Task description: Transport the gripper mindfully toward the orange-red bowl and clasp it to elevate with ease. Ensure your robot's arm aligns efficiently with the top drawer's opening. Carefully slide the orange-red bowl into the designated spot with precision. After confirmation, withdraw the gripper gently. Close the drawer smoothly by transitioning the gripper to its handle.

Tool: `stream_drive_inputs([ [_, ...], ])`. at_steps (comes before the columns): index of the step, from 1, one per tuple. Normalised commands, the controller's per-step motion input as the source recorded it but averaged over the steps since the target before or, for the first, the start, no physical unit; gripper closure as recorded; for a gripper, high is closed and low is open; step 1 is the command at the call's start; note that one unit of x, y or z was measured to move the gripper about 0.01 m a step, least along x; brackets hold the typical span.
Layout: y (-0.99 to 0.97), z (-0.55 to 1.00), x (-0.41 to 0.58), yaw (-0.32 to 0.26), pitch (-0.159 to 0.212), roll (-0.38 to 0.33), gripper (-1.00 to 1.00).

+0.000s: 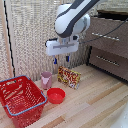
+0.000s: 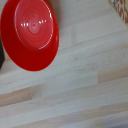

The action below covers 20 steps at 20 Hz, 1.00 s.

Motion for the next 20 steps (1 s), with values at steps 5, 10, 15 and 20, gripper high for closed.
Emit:
stream_drive_inputs([
  [5,0.12,-0.47,-0.363,0.0,-0.005,-0.078,-1.0],
  [10,0.18,-0.52,-0.241,0.001,-0.047,-0.102,-1.0],
  [15,0.22,-0.5,-0.184,0.002,-0.038,-0.126,-1.0],
  [20,0.21,-0.43,-0.261,0.005,-0.006,-0.145,-1.0],
])
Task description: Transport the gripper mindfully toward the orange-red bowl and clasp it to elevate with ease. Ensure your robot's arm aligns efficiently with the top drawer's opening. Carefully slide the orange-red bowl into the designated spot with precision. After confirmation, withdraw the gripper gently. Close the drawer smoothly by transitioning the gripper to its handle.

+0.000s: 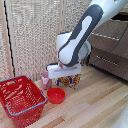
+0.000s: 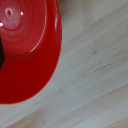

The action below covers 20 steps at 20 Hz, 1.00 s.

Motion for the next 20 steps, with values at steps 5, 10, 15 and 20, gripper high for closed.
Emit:
stream_drive_inputs([
  [5,0.14,-0.43,-0.275,0.026,-0.012,-0.148,-1.0],
  [10,-0.01,-0.43,-0.06,0.057,-0.102,-0.064,-1.0],
  [15,-0.01,-0.23,0.023,0.059,-0.139,-0.004,-1.0],
  [20,0.0,-0.05,0.017,0.027,-0.036,0.0,1.0],
])
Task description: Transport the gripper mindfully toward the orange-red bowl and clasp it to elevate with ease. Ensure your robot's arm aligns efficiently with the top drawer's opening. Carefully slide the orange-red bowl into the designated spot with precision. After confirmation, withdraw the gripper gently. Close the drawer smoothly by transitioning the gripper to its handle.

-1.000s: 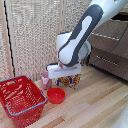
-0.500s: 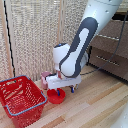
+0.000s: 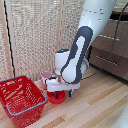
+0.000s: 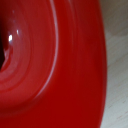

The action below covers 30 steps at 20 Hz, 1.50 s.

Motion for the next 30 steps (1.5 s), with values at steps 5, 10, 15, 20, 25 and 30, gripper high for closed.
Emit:
stream_drive_inputs([
  [5,0.0,0.0,0.0,0.0,0.005,0.0,1.0],
  [10,0.0,-0.04,0.0,0.0,0.0,0.0,1.0],
  [15,0.0,0.0,-0.001,0.0,0.004,0.0,1.0],
  [20,0.0,0.1,0.027,0.0,0.06,0.0,1.0],
  [25,0.0,0.36,0.116,0.001,0.084,0.002,1.0],
  [30,0.01,0.47,0.196,0.005,0.158,0.027,1.0],
])
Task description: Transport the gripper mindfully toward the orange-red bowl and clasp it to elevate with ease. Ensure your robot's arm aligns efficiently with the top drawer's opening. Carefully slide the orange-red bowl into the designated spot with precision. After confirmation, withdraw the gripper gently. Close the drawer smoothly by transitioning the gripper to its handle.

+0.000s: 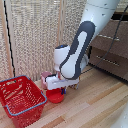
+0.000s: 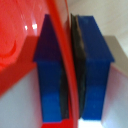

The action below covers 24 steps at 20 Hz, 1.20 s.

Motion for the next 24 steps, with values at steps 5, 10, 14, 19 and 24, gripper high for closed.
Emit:
stream_drive_inputs([
  [5,0.0,0.52,0.229,0.0,0.145,0.021,1.0],
  [10,0.0,0.59,0.309,-0.003,0.096,0.029,1.0],
  [14,0.0,0.71,0.391,-0.047,0.065,0.013,1.0],
  [19,0.0,0.84,0.366,-0.079,0.047,0.001,1.0],
  [24,-0.04,0.9,0.401,-0.077,0.031,0.0,1.0],
])
